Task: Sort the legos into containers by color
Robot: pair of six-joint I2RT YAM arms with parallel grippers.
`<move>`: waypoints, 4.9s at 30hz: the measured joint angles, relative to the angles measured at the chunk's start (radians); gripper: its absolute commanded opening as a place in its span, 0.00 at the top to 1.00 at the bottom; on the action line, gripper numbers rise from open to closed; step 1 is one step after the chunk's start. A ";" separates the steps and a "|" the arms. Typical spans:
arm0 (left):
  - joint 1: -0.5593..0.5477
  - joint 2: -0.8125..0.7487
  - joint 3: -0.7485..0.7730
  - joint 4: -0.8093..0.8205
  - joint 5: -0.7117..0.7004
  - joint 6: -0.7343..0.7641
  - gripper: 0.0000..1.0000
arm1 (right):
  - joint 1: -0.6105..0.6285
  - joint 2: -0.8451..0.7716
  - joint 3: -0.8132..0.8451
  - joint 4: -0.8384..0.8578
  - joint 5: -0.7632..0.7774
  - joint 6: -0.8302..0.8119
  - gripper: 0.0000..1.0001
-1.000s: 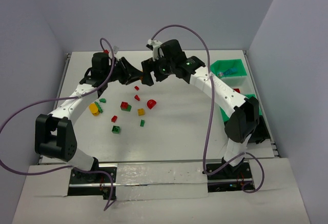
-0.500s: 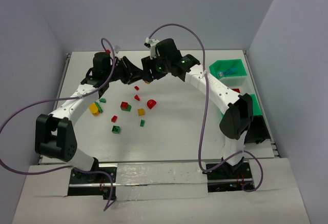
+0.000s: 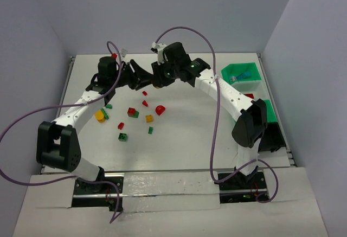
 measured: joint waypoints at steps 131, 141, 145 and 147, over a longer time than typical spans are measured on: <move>0.001 0.288 0.230 -0.655 -0.278 1.394 0.20 | -0.581 -0.160 -0.136 -0.366 -0.003 -0.483 0.00; -0.012 0.240 0.188 -0.675 -0.453 1.258 0.24 | -0.579 -0.160 -0.138 -0.365 -0.010 -0.474 0.00; -0.012 0.239 0.181 -0.697 -0.483 1.230 0.26 | -0.579 -0.160 -0.152 -0.360 -0.010 -0.473 0.00; -0.012 0.239 0.179 -0.711 -0.488 1.214 0.28 | -0.579 -0.160 -0.163 -0.358 -0.010 -0.472 0.00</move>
